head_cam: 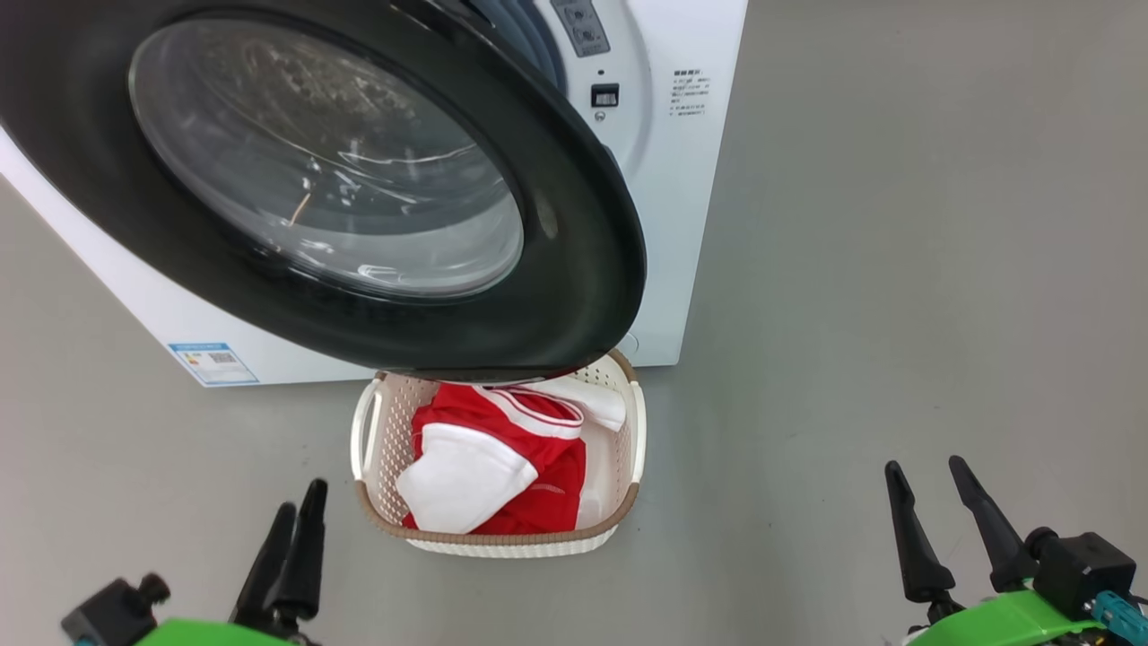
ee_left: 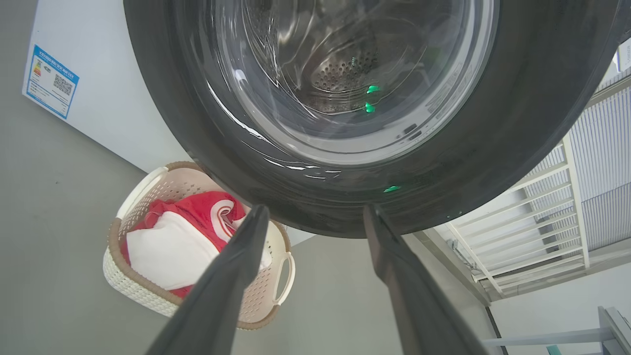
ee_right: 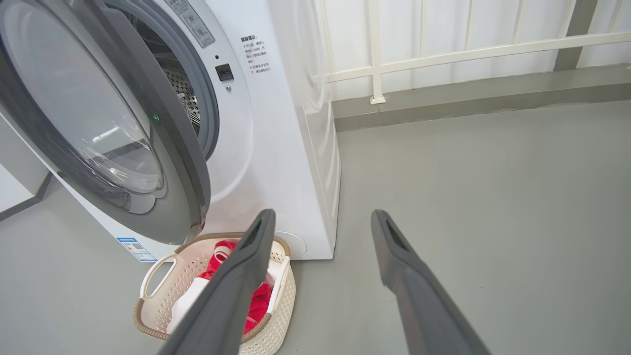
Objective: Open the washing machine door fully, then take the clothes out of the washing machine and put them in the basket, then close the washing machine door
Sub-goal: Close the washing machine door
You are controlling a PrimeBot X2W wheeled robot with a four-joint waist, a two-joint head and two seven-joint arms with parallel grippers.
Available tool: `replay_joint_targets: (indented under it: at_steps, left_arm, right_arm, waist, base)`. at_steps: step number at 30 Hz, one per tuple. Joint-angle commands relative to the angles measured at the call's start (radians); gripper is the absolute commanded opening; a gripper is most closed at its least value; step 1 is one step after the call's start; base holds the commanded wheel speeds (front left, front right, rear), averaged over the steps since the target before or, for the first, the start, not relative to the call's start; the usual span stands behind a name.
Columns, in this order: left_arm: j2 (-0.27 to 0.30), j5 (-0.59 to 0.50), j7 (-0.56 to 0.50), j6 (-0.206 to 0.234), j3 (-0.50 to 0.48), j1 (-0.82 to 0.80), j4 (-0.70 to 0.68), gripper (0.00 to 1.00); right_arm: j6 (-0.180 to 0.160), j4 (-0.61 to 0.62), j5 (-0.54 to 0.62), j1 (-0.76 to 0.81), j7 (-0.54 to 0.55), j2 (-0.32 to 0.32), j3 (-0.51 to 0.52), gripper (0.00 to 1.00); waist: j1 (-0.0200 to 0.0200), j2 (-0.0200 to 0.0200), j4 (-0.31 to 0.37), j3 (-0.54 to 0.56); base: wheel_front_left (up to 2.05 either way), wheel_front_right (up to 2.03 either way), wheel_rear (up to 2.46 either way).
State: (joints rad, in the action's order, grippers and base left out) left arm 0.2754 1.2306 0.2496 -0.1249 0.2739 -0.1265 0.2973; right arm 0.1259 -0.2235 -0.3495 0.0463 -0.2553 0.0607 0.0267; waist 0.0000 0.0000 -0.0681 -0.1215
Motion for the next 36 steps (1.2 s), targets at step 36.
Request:
replay_joint_targets:
  at_steps: [36]
  left_arm:
    - [-0.215,-1.049,0.012,-0.006,-0.466,0.153,-0.21,1.0]
  right_arm:
    - [0.005,0.043,-0.005,0.018,-0.006,0.004,0.048,1.0]
  waist:
    - [0.0,0.0,-0.008,-0.002]
  base:
    - [0.0,0.0,0.0]
